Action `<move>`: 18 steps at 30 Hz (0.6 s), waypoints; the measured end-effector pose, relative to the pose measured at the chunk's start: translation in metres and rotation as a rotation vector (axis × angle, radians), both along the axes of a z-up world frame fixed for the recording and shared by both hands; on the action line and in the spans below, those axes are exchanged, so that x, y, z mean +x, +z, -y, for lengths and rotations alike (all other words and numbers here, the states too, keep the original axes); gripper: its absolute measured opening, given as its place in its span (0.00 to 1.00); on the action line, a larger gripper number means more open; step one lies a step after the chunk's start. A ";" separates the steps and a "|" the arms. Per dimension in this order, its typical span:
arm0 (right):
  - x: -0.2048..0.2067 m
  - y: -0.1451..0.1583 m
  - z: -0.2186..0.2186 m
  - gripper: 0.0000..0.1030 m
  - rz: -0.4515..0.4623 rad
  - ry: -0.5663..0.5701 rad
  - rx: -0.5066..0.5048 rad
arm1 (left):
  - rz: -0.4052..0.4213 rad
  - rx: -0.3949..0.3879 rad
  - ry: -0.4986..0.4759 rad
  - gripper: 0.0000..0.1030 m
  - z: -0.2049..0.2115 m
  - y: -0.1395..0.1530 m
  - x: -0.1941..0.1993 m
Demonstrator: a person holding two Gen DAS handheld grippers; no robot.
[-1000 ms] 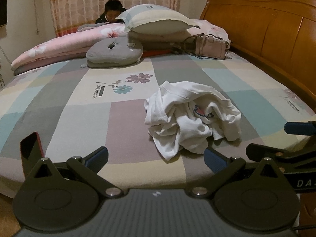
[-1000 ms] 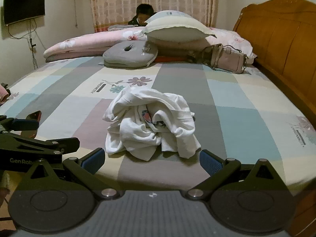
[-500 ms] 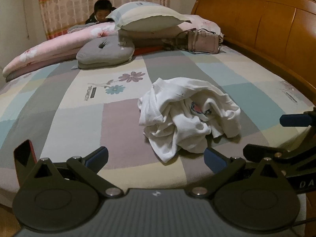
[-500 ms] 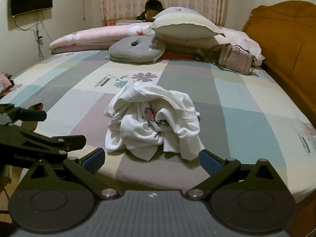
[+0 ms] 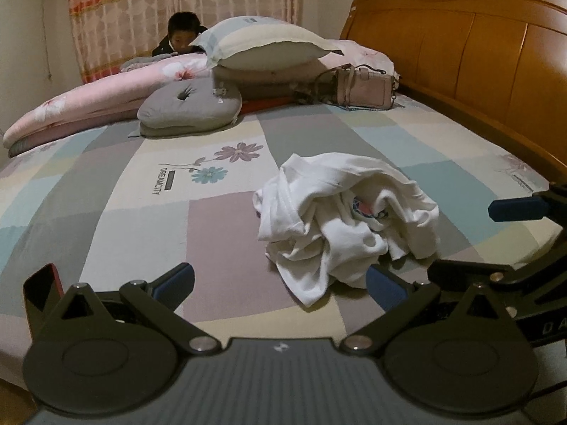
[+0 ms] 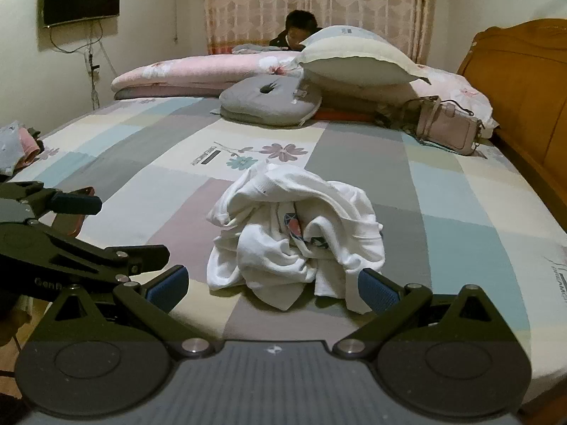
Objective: Fold clothes
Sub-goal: 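Move both tools toward the crumpled white sweatshirt on the bed, then grasp the sweatshirt edge with the left gripper while the right gripper grasps another edge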
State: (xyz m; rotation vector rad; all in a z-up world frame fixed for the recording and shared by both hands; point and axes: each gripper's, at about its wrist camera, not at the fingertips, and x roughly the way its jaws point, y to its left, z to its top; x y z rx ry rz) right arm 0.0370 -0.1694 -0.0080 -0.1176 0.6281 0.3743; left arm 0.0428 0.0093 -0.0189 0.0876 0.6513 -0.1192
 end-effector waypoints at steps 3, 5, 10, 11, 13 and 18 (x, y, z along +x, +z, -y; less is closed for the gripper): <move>0.004 -0.001 0.000 1.00 -0.004 0.009 -0.004 | -0.008 0.003 -0.005 0.99 0.002 0.000 0.005; 0.006 -0.001 0.003 1.00 -0.002 0.004 0.009 | -0.015 0.008 -0.006 0.99 0.005 -0.001 0.009; 0.011 -0.002 0.014 1.00 -0.004 0.000 0.041 | -0.040 0.047 -0.038 0.99 0.015 -0.005 0.016; 0.012 -0.003 0.016 1.00 -0.002 -0.002 0.041 | -0.044 0.055 -0.043 0.99 0.017 -0.006 0.018; 0.014 -0.003 0.019 1.00 0.001 -0.007 0.045 | -0.047 0.051 -0.059 0.99 0.020 -0.007 0.022; 0.023 -0.009 0.029 1.00 0.003 -0.022 0.059 | -0.041 0.043 -0.101 0.99 0.023 -0.013 0.031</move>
